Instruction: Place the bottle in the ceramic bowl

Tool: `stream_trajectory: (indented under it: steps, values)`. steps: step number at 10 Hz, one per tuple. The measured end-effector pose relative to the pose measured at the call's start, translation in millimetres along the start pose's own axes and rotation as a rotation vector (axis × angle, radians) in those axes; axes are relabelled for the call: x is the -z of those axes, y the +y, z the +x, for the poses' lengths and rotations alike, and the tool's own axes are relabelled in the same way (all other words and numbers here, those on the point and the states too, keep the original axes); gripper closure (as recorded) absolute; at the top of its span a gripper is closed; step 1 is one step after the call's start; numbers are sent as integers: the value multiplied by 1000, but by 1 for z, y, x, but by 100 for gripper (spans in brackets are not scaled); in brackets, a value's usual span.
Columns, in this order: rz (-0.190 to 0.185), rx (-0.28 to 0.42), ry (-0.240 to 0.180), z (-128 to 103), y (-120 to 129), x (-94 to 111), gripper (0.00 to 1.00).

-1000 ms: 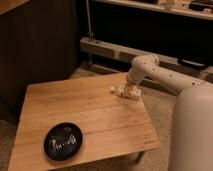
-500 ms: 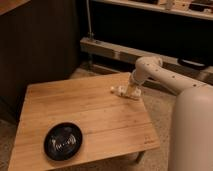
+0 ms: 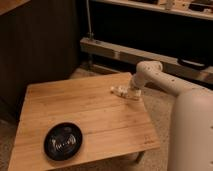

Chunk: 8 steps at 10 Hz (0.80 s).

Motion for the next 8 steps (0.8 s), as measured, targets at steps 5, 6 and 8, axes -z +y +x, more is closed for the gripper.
stream_trajectory:
  steps: [5, 6, 8]
  values:
    - [-34, 25, 14, -1, 6, -18, 35]
    - [-41, 26, 17, -1, 6, -20, 35]
    - [-49, 26, 16, -1, 7, -22, 35]
